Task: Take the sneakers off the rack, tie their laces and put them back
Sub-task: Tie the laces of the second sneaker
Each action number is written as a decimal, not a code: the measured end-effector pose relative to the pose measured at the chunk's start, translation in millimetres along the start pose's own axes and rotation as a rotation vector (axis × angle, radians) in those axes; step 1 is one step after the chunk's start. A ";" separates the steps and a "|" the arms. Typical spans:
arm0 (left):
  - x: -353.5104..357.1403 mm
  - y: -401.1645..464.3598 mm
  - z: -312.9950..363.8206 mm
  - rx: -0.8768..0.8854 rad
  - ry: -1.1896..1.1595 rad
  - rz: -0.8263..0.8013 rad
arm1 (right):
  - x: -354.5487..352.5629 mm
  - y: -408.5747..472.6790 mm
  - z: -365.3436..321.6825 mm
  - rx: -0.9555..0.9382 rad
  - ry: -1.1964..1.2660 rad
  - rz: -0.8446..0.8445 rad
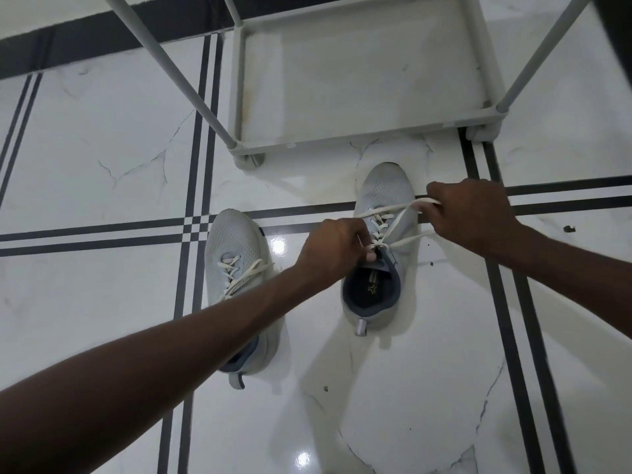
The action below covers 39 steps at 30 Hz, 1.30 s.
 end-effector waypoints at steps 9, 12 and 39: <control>-7.6 11.4 -7.1 -0.025 -0.118 -0.130 | 13.9 -6.2 -7.2 -0.141 -0.056 -0.208; -9.8 12.9 -4.9 -0.022 -0.122 -0.138 | 3.5 -10.3 -40.8 -0.098 0.369 -0.202; -40.1 -22.6 -44.2 -0.087 -0.114 -0.536 | -5.9 -19.5 -9.8 -0.110 0.462 -0.665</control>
Point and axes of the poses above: each hand's wrist, its own y-axis towards the middle knuckle, its own x-axis out of the palm, z = x × y, the point moved 4 cm from there along y, towards the middle knuckle, and after that the axes turned 8 degrees about -y, right-handed, at the moved point
